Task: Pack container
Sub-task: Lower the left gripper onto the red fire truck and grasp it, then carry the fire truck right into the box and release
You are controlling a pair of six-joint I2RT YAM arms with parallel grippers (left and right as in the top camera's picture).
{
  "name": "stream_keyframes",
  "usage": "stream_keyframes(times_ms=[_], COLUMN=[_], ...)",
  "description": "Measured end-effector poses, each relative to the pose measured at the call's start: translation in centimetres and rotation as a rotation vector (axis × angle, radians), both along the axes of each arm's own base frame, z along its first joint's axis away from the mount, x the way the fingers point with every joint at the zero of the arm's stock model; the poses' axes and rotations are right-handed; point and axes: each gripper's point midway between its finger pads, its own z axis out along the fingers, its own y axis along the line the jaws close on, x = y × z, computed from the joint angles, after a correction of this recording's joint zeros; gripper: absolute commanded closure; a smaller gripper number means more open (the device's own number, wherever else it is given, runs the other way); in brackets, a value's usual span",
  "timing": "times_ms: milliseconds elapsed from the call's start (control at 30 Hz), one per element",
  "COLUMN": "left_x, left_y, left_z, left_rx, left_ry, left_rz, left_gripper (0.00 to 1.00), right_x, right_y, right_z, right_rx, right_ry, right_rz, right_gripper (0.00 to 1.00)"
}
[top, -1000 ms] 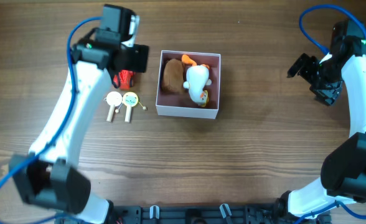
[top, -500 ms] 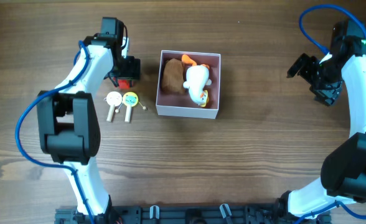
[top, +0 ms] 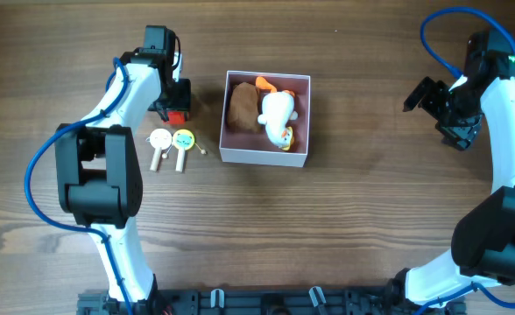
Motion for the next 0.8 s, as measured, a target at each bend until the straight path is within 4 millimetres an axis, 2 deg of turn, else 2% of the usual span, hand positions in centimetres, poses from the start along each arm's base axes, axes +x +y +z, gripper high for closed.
stream_keyframes(times_ms=[200, 267, 300, 333, 433, 533, 600, 700, 800], left_x=[-0.8, -1.1, -1.1, -1.0, -1.1, -2.4, -3.7, -5.4, -6.9], left_y=[0.1, 0.1, 0.0, -0.2, -1.2, -3.7, -5.9, -9.1, -12.9], left_z=[0.4, 1.7, 2.8, 5.0, 9.8, 15.3, 17.8, 19.5, 19.8], left_rx=[0.002, 0.001, -0.002, -0.006, -0.018, -0.04, -0.055, -0.076, -0.097], left_ry=[0.022, 0.009, -0.009, -0.057, -0.16, -0.273, -0.318, -0.347, -0.348], left_rz=[0.0, 0.0, -0.002, -0.006, -0.029, -0.09, -0.143, -0.226, -0.322], left_gripper=[0.57, 0.57, 0.57, 0.57, 0.57, 0.57, 0.57, 0.57, 0.6], right_x=[-0.1, -0.3, -0.3, -0.4, -0.5, -0.7, -0.7, -0.7, -0.7], right_y=[0.0, 0.1, 0.1, 0.1, 0.1, 0.2, 0.2, 0.2, 0.2], right_z=[0.0, 0.0, 0.0, 0.0, -0.1, -0.1, -0.1, -0.1, -0.1], right_rx=[0.001, 0.003, 0.003, 0.004, 0.005, 0.007, 0.007, 0.007, 0.007], right_ry=[0.004, 0.011, 0.014, 0.017, 0.022, 0.028, 0.029, 0.03, 0.03], right_rz=[0.0, 0.0, 0.0, 0.0, 0.0, 0.0, 0.0, 0.0, 0.0], right_gripper=[0.0, 0.0, 0.0, 0.0, 0.0, 0.0, 0.0, 0.0, 0.0])
